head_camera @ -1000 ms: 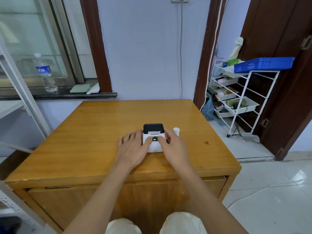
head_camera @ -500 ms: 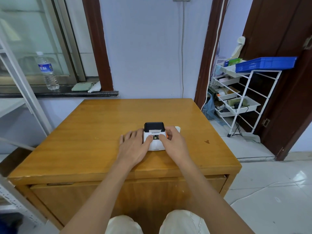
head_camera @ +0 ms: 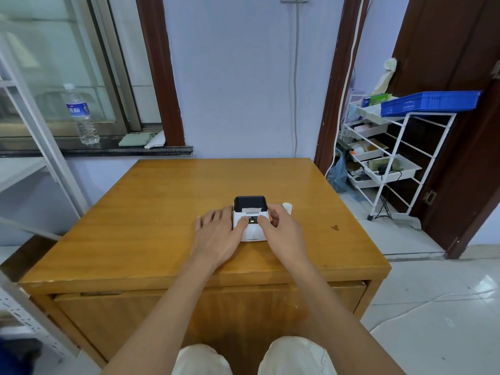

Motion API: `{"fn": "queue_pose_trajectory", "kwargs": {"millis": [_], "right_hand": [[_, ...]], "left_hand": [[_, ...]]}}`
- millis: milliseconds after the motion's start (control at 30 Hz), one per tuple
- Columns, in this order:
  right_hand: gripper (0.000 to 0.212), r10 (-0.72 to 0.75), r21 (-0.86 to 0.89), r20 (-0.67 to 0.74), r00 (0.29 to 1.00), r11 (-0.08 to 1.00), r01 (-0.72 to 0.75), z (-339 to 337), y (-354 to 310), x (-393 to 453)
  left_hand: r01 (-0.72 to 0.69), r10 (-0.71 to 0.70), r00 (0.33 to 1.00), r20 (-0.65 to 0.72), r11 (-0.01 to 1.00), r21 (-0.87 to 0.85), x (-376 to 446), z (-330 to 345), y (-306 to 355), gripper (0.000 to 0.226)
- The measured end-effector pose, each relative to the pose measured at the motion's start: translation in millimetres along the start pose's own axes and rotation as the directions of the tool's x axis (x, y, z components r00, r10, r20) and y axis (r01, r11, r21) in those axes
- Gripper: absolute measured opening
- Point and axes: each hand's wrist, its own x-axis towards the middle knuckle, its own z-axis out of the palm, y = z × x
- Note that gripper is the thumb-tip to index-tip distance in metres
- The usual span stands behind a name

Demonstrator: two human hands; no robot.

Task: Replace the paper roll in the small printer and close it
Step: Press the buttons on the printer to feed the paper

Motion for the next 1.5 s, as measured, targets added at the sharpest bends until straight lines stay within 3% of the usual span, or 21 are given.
{"fn": "queue_pose_trajectory", "kwargs": {"millis": [500, 633, 867, 1067, 1500], "right_hand": [[0.041, -0.015, 0.020, -0.015, 1.000, 1.000, 0.015, 2.0, 5.6, 2.3], [0.039, -0.025, 0.010, -0.018, 1.000, 1.000, 0.025, 1.8, 6.7, 3.3], [0.041, -0.034, -0.012, -0.013, 0.999, 0.999, 0.034, 1.3, 5.9, 2.9], [0.041, -0.044, -0.020, -0.015, 0.999, 0.999, 0.043, 0.0, 3.9, 1.2], [0.035, -0.046, 0.011, -0.016, 0.999, 0.999, 0.047, -4.0, -0.8, -7.7]], "left_hand": [[-0.009, 0.009, 1.000, -0.018, 1.000, -0.006, -0.6, -0.4, 0.1, 0.065], [-0.010, 0.010, 1.000, -0.009, 1.000, -0.005, -1.1, -1.4, 0.5, 0.074], [-0.010, 0.010, 1.000, -0.015, 1.000, 0.000, -2.2, -0.7, 1.0, 0.065], [-0.017, 0.017, 1.000, -0.014, 1.000, 0.005, -3.3, -2.5, 0.4, 0.076], [-0.003, 0.003, 1.000, 0.009, 1.000, -0.030, -19.0, -10.9, 6.8, 0.073]]}}
